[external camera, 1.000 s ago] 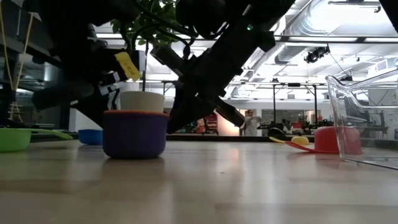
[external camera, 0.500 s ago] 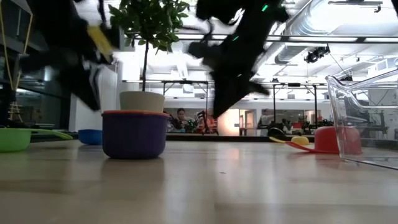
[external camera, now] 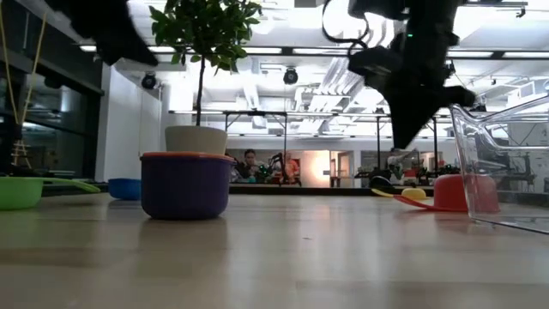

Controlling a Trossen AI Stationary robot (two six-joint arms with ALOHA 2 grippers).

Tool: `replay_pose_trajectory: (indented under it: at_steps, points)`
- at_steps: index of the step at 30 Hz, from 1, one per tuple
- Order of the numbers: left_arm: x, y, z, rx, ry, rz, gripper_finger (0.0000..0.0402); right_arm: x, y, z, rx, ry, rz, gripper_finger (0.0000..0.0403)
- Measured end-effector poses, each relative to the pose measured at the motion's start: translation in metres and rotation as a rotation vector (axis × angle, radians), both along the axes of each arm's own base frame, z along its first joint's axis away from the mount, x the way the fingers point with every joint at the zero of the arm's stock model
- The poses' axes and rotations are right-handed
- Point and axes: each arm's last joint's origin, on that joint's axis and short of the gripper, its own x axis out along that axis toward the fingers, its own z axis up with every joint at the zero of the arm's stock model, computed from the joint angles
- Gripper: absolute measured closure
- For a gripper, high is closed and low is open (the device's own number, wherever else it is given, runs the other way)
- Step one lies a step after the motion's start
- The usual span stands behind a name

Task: Nest measuring cups in basket
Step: Stack the red measuring cup on top of the orange measuring cup

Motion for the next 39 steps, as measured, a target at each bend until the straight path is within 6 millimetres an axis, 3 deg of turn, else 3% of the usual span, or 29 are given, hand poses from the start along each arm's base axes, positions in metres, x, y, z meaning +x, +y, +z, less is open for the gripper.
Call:
replay_pose_trajectory:
  at_steps: [7,13,19,26,39]
  points:
    - [0.003,-0.001,0.000,-0.006,-0.017,0.000,0.0401,-0.005,0.005,-0.003,-0.043,-0.074,-0.060,0.0263]
    - [0.004,-0.001,0.000,-0.008,-0.016,-0.002,0.0401,0.018,0.006,0.007,-0.069,-0.064,0.012,0.0160]
    - [0.005,-0.002,0.000,-0.011,-0.028,-0.001,0.0401,0.038,0.005,-0.005,-0.154,0.221,-0.025,0.0149]
    - [0.005,-0.002,0.000,-0.011,-0.032,0.000,0.0401,0.058,0.012,-0.036,-0.129,0.277,-0.062,0.0148]
    - [0.005,-0.002,0.000,-0.009,-0.032,0.004,0.0401,0.041,0.010,-0.074,-0.136,0.378,-0.166,0.0150]
